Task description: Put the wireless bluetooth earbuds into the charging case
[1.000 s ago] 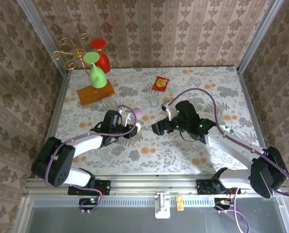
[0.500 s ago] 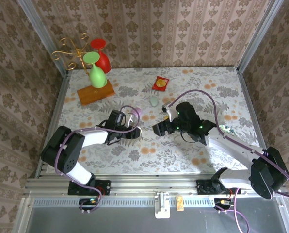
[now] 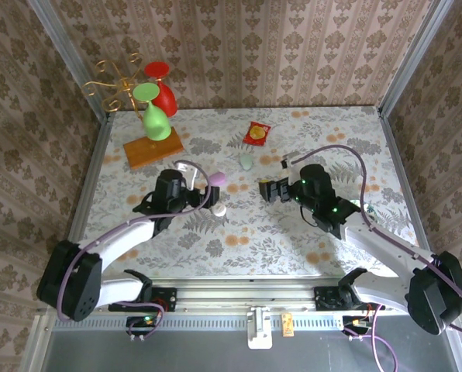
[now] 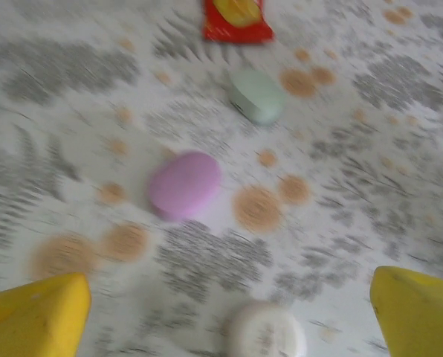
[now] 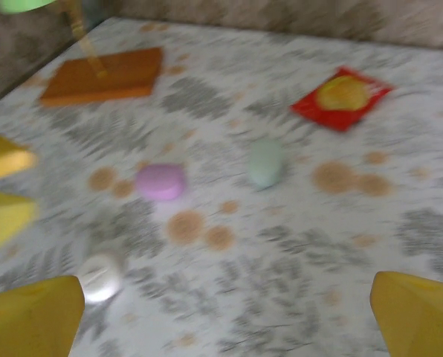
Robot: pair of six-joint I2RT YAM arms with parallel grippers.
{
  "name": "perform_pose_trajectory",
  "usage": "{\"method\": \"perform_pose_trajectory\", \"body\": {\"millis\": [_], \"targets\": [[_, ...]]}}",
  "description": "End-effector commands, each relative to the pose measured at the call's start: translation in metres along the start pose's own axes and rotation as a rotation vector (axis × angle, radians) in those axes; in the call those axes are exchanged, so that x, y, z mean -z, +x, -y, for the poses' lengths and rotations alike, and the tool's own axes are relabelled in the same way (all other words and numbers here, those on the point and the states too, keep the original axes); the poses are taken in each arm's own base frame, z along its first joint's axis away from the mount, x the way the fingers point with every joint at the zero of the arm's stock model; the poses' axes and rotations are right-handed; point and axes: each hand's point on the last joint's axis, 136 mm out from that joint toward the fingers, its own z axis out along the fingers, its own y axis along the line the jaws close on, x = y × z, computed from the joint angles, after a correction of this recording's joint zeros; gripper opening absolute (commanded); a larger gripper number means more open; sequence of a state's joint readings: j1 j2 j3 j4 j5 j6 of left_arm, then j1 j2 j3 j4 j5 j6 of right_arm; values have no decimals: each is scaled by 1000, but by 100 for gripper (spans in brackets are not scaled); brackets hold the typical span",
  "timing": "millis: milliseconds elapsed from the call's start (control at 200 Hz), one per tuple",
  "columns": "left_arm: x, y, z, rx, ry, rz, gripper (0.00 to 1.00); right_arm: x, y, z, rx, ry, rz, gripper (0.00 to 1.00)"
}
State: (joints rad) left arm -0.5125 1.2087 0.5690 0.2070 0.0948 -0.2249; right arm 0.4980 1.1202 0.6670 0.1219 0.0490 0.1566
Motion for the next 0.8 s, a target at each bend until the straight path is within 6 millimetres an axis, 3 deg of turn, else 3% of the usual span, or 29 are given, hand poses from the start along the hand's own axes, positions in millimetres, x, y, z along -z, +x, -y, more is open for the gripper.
{"method": "perform_pose_trajectory", "body": {"millis": [0,180,375,550,620,670,795], "targets": [[18,-16,-46,-159,-244,102,98,8,-23,58,15,248,149,100],[47,-33,-103,-217,-494,237,100,11,-2,116,57,446,135,100],[48,-29,-127,-297,-570,226,100,7,36,163,58,556,99,100],[32,-1,-159,-230,-581,210,100,6,52,190,-16,550,161,100],[27,-5,-162,-252,-576,201,100,4,52,196,-51,525,191,100],[26,-8,-164,-263,-560,206,100,-2,62,199,-68,510,172,100],[25,-3,-187,-195,-560,235,100,-12,73,206,-88,501,176,100]]}}
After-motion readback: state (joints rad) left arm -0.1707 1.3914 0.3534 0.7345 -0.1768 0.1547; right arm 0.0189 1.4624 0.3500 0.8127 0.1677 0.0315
